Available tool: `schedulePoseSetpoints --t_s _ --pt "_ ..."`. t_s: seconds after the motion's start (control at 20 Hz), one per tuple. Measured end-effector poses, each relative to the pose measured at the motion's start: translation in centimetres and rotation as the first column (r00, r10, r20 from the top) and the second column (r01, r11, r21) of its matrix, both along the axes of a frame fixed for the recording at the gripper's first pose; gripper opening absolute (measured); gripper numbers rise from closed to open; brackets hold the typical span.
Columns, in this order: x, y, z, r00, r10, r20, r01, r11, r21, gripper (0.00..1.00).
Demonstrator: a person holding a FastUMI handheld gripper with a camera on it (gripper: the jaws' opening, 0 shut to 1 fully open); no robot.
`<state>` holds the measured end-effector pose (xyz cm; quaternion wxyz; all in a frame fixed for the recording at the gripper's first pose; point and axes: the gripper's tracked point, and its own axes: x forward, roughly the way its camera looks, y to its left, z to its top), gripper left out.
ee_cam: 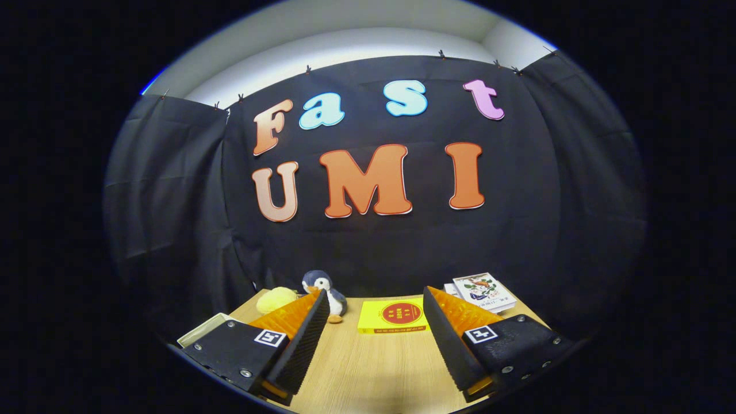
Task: Open the storage box then place both shoes into the box .Put the left shoe in first, then the right shoe, with the right side of both shoes facing outward in a uniform manner.
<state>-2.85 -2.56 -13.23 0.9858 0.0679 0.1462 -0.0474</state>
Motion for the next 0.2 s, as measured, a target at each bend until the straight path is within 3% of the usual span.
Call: schedulePoseSetpoints --t_s 0.2 --pt "0.1 -2.5 1.7 0.997 -0.014 0.074 0.018 0.999 -0.051 0.97"
